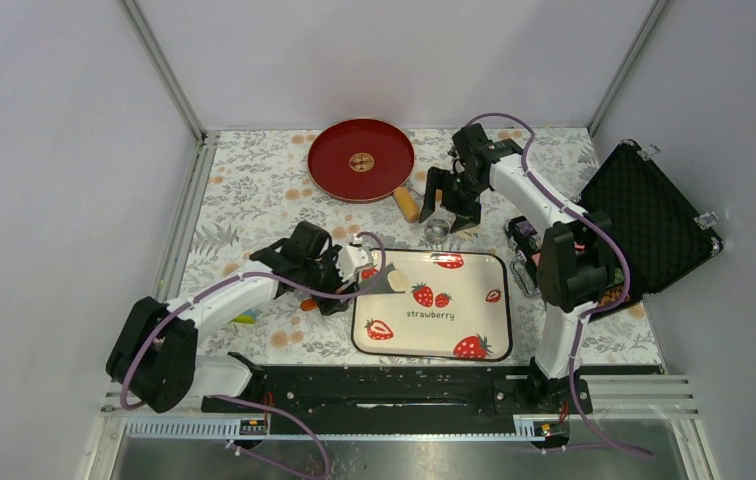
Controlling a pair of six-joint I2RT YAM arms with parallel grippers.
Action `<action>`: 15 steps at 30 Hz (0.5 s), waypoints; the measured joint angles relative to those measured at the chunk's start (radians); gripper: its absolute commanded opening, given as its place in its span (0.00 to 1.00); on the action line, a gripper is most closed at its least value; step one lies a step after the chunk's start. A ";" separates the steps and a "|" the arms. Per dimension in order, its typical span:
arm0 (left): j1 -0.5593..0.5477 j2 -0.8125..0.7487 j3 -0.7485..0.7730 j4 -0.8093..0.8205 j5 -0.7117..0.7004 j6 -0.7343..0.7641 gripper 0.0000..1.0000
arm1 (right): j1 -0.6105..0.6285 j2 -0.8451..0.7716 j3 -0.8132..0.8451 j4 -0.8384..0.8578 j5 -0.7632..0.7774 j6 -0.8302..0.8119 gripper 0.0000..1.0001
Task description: Roll out the dumpling wrappers from the dough
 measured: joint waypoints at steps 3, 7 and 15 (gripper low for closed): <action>0.000 0.053 0.026 -0.020 -0.023 0.030 0.65 | 0.000 0.000 0.000 0.001 -0.010 0.000 0.88; 0.000 0.126 0.048 -0.046 -0.043 0.065 0.57 | 0.000 0.000 0.000 0.003 -0.021 0.005 0.88; 0.000 0.173 0.063 -0.075 -0.072 0.096 0.02 | 0.000 0.053 0.074 0.002 -0.047 0.023 0.88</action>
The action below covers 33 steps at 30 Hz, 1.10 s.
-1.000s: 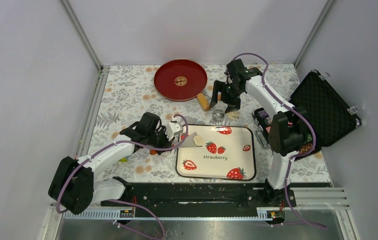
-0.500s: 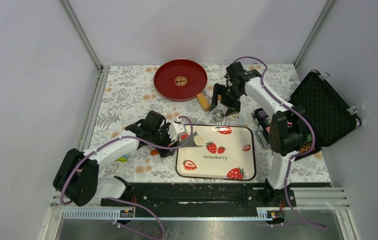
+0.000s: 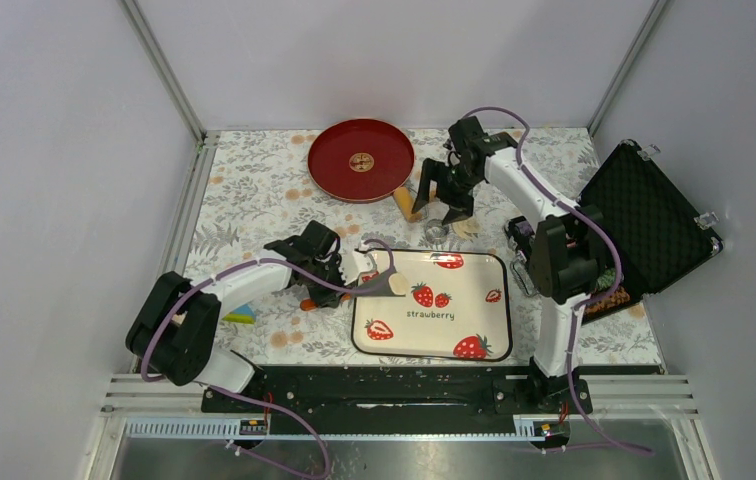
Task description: Roll out the dumpling wrappers from the dough
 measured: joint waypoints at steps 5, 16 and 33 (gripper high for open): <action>0.000 0.000 0.003 -0.013 -0.006 0.003 0.00 | 0.001 0.105 0.128 0.003 -0.031 0.029 0.87; 0.000 -0.106 0.003 -0.045 -0.002 -0.007 0.00 | 0.030 0.448 0.607 0.005 -0.121 0.175 0.66; 0.002 -0.260 -0.033 -0.066 -0.002 -0.063 0.00 | 0.033 0.690 0.750 0.177 -0.082 0.546 0.01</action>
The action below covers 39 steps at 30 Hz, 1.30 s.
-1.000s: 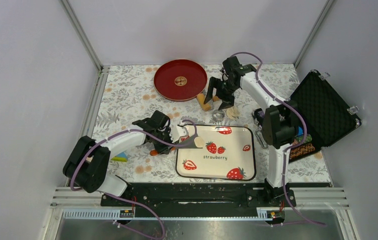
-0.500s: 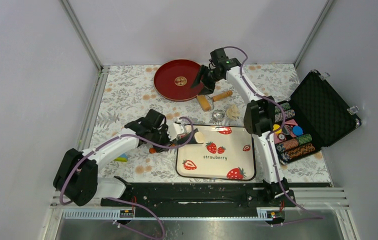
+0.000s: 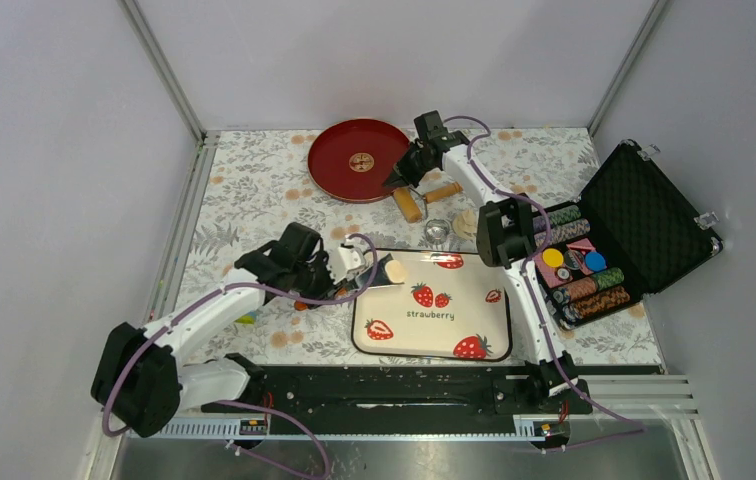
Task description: Roll out the dumpling wrappers from the dough
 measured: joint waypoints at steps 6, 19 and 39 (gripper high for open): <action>0.011 -0.085 -0.005 -0.005 0.000 -0.036 0.00 | 0.004 0.015 0.031 -0.018 0.048 0.013 0.00; 0.084 -0.204 0.019 -0.024 0.000 -0.094 0.00 | 0.031 0.050 0.081 -0.091 0.088 0.014 0.00; 0.159 -0.205 0.160 -0.080 -0.006 -0.115 0.00 | 0.043 0.050 0.051 -0.182 0.048 -0.085 0.00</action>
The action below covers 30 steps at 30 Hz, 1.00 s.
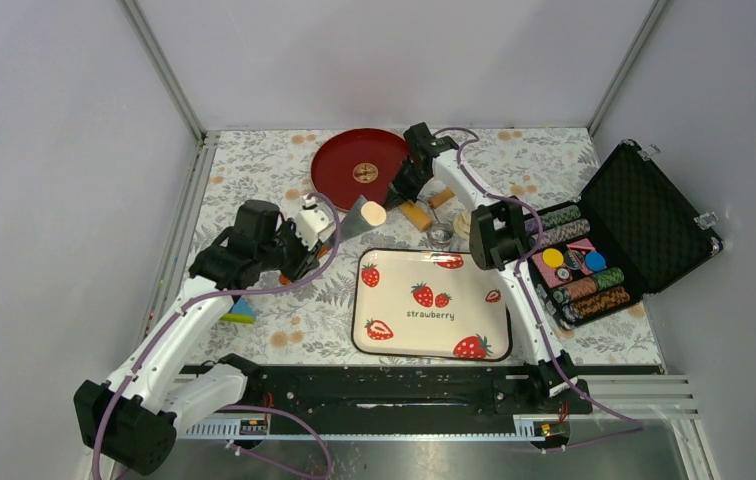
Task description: Roll out the dumpling wrappers from the dough
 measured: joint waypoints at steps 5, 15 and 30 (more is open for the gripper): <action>0.005 0.000 0.000 0.000 0.000 -0.005 0.00 | 0.002 -0.024 -0.069 -0.039 -0.026 -0.058 0.00; 0.008 0.000 0.000 -0.002 0.000 -0.016 0.00 | 0.020 -0.220 -0.317 -0.079 -0.025 -0.183 0.00; 0.018 0.052 0.000 -0.030 0.000 -0.013 0.00 | 0.058 -0.463 -0.696 -0.052 -0.003 -0.305 0.02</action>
